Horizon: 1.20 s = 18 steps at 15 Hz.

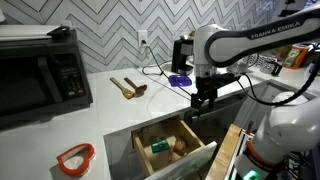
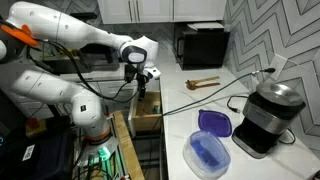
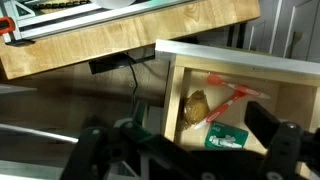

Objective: Remove the spoon from the drawer

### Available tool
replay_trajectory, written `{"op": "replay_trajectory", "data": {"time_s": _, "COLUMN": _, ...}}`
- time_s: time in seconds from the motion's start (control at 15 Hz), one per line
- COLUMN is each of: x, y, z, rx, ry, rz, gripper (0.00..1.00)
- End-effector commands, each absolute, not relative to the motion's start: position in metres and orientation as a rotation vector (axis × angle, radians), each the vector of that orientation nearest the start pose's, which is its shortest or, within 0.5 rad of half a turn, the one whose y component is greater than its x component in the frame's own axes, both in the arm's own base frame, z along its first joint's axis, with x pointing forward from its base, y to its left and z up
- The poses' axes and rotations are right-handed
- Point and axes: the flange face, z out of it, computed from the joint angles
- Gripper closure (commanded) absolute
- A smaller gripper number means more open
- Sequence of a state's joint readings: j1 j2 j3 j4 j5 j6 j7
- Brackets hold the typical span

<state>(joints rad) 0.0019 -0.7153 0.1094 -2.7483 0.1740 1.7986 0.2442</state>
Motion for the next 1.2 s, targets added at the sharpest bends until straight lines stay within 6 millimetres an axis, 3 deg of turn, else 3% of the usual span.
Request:
{"op": "replay_trajectory", "data": {"time_s": 0.0, "x": 0.294, "y": 0.045, "z": 0.403, "rx": -3.046, "ry": 0.348, "rz": 0.382, "gripper": 0.00}}
{"op": "replay_trajectory", "data": {"time_s": 0.47, "x": 0.294, "y": 0.044, "z": 0.403, "rx": -3.045, "ry": 0.348, "rz": 0.385, "gripper": 0.00}}
{"op": "replay_trajectory", "data": {"time_s": 0.87, "x": 0.317, "y": 0.061, "z": 0.408, "rx": -3.011, "ry": 0.331, "rz": 0.359, "gripper": 0.00}}
{"op": "replay_trajectory", "data": {"time_s": 0.93, "x": 0.308, "y": 0.051, "z": 0.409, "rx": -3.026, "ry": 0.339, "rz": 0.365, "gripper": 0.00}}
{"op": "replay_trajectory", "data": {"time_s": 1.13, "x": 0.311, "y": 0.052, "z": 0.410, "rx": -3.026, "ry": 0.337, "rz": 0.364, "gripper": 0.00}}
